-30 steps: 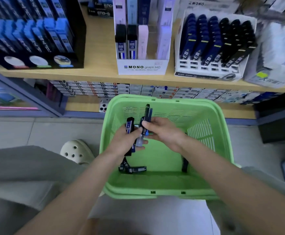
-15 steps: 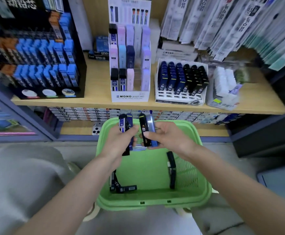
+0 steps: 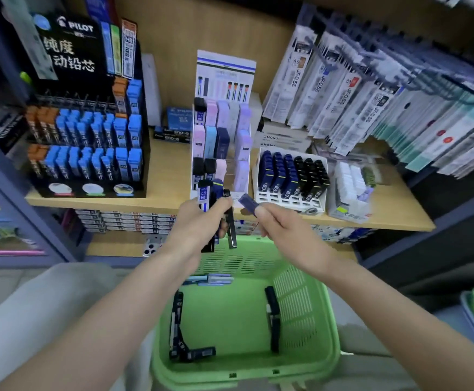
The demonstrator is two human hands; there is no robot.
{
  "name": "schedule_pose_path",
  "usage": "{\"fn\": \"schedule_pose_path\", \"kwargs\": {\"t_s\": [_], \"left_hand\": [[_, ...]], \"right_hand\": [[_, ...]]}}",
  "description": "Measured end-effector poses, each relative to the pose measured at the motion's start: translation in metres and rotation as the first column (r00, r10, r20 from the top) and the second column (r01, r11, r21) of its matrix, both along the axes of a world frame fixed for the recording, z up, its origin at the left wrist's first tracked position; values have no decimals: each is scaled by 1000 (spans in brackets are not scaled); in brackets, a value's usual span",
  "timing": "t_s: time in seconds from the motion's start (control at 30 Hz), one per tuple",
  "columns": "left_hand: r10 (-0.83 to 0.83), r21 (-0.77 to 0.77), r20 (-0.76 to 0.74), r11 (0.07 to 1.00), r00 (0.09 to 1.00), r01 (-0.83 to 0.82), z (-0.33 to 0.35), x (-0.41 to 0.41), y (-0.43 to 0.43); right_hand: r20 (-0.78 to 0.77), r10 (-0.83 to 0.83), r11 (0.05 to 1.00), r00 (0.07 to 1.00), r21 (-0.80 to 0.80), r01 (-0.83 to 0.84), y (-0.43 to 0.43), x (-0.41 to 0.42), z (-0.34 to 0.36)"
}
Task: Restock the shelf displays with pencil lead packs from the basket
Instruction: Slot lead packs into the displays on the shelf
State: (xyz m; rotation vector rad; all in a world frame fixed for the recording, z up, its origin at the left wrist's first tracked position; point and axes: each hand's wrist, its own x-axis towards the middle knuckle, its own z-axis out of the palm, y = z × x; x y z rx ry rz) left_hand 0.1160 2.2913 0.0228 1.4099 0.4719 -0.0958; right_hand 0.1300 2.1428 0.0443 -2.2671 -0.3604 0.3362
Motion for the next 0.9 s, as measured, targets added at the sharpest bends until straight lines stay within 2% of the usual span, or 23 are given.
{"fn": "schedule_pose_path", "kwargs": {"t_s": [0.1, 0.17, 0.33, 0.53, 0.63, 0.8, 0.9], "left_hand": [[32, -4, 32, 999, 999, -32, 12, 8, 24], [56, 30, 61, 998, 997, -58, 17, 12, 44], [136, 101, 131, 984, 982, -150, 25, 14, 97], [271, 121, 122, 951, 955, -286, 10, 7, 153], [314, 108, 119, 939, 942, -327, 3, 4, 173], [364, 102, 115, 921, 924, -376, -5, -4, 196], [388, 92, 104, 913, 916, -398, -8, -9, 205]], "right_hand": [[4, 7, 999, 1000, -49, -7, 14, 10, 11], [11, -2, 1000, 1000, 8, 2, 27, 20, 13], [174, -147, 980, 974, 160, 119, 69, 44, 17], [185, -16, 981, 983, 191, -20, 137, 58, 12], [239, 63, 989, 969, 117, -93, 167, 62, 7], [383, 187, 981, 904, -120, -152, 197, 76, -4], [404, 268, 953, 875, -244, -179, 207, 82, -11]]}}
